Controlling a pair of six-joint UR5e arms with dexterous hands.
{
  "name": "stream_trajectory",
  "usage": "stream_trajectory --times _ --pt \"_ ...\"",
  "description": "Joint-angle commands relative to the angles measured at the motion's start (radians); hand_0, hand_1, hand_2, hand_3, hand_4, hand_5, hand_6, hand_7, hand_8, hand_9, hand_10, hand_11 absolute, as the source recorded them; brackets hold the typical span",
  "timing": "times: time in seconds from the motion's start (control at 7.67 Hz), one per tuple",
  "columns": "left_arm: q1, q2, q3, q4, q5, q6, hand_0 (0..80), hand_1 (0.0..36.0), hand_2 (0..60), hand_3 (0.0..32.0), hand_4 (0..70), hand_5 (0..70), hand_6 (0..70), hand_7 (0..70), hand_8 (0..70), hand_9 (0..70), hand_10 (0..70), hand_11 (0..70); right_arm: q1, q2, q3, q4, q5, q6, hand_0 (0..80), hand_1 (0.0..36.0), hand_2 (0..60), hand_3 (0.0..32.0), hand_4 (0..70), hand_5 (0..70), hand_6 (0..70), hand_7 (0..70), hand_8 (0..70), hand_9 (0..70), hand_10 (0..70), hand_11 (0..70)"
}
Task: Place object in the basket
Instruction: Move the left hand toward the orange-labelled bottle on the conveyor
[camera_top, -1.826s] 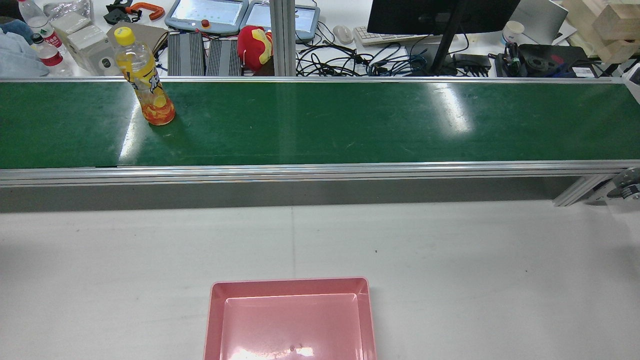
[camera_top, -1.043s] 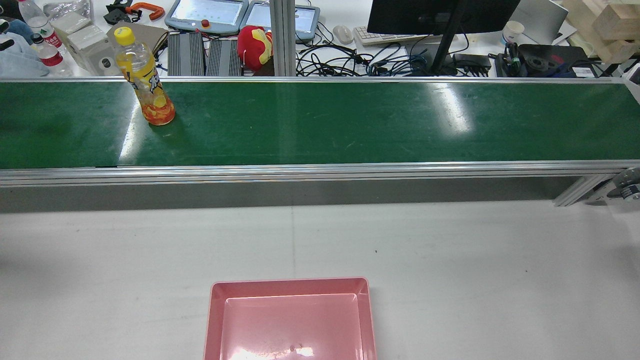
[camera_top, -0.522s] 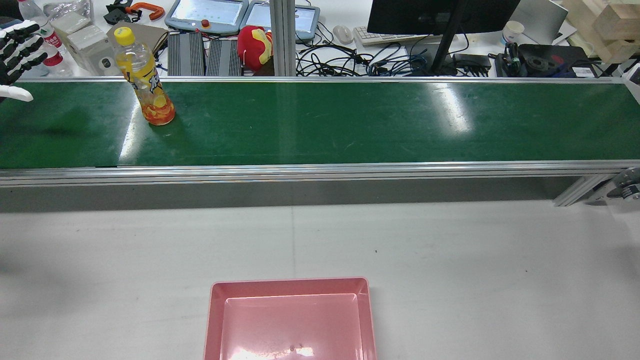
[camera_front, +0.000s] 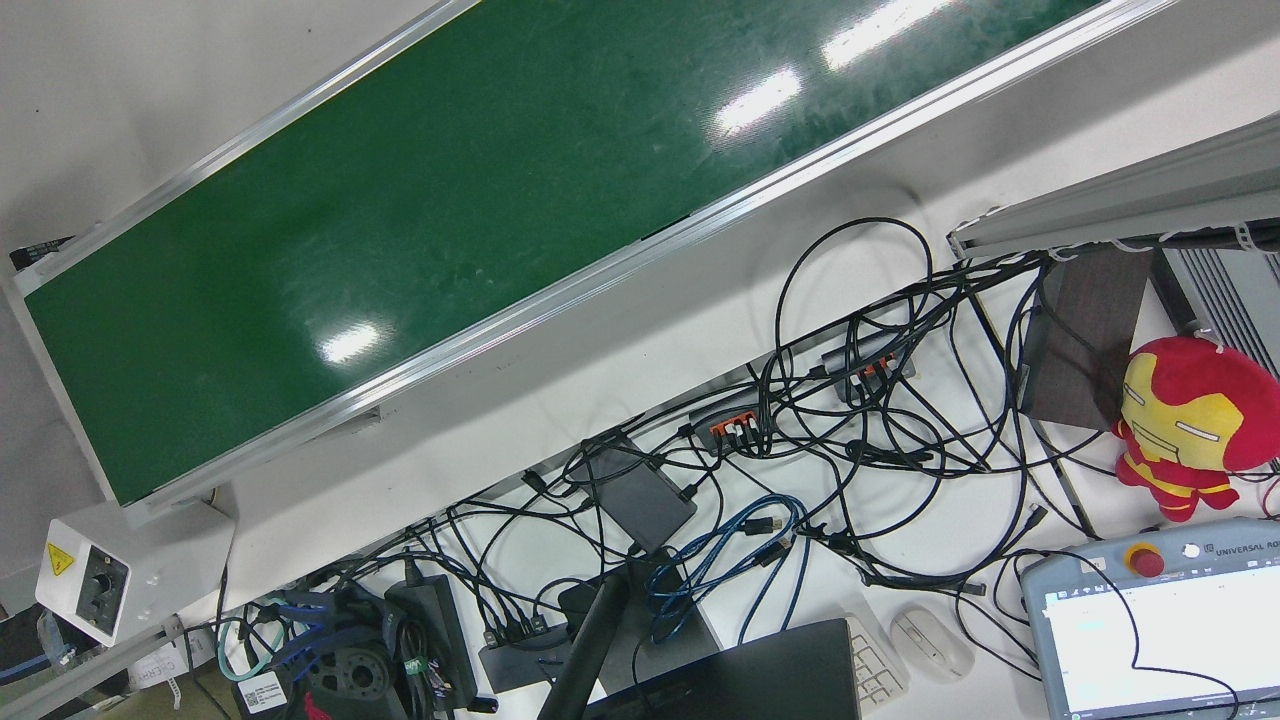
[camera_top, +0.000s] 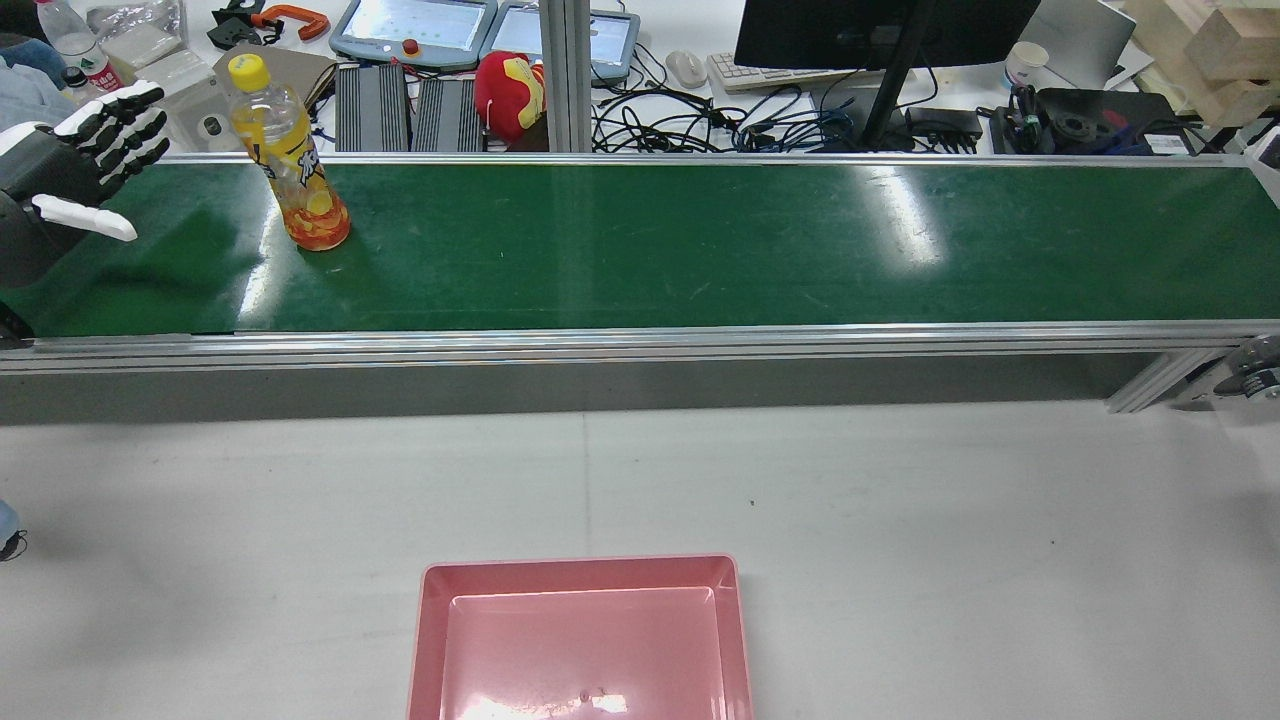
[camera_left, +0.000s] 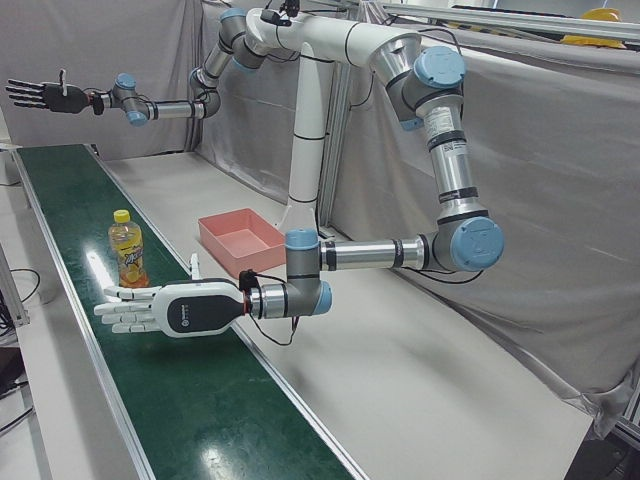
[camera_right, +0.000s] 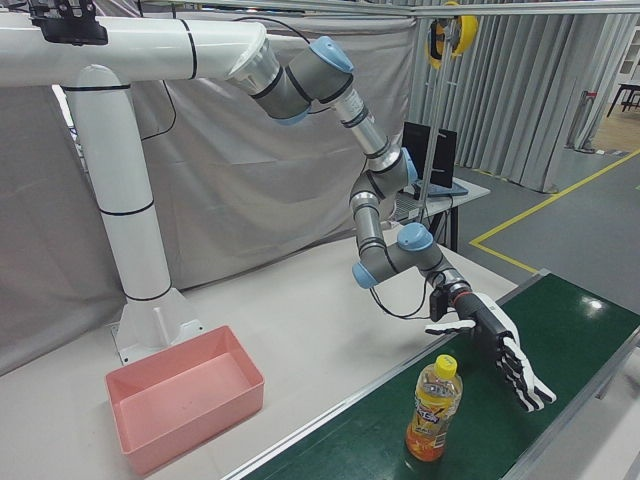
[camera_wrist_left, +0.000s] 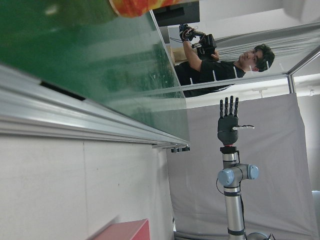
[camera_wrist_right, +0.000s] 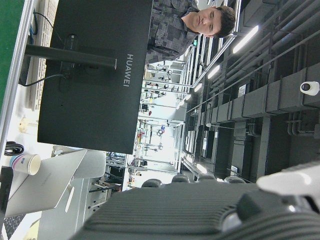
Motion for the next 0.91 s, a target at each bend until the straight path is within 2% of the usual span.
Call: stream_trajectory --times 0.0,0.26,0.39,0.78 --pt "0.027 -0.06 -0.054 0.096 -0.024 0.058 57.9 13.3 0.0 0.0 5.0 19.5 0.0 0.0 4.0 5.7 3.9 7.7 0.0 0.0 0.002 0.0 0.0 0.0 0.0 0.0 0.0 0.0 0.0 0.0 0.0 0.0 0.0 0.0 0.0 0.0" --pt "0.081 -0.062 -0.048 0.029 -0.179 0.015 58.0 14.9 0.0 0.0 5.8 20.7 0.0 0.0 3.9 5.8 4.4 8.6 0.0 0.0 0.002 0.0 0.0 0.002 0.0 0.0 0.0 0.0 0.0 0.0 0.0 0.0 0.0 0.0 0.0 0.0" --pt "0.118 -0.065 -0.048 0.041 -0.214 0.018 59.9 17.2 0.0 0.0 6.9 22.5 0.0 0.0 3.7 5.6 4.7 9.1 0.0 0.0 0.002 0.0 0.0 0.0 0.0 0.0 0.0 0.0 0.0 0.0 0.0 0.0 0.0 0.0 0.0 0.0" --pt "0.139 -0.089 -0.044 0.09 -0.211 0.032 61.0 18.7 0.0 0.0 9.9 23.0 0.0 0.0 4.1 6.1 5.2 10.0 0.0 0.0 0.002 0.0 0.0 0.0 0.0 0.0 0.0 0.0 0.0 0.0 0.0 0.0 0.0 0.0 0.0 0.0"
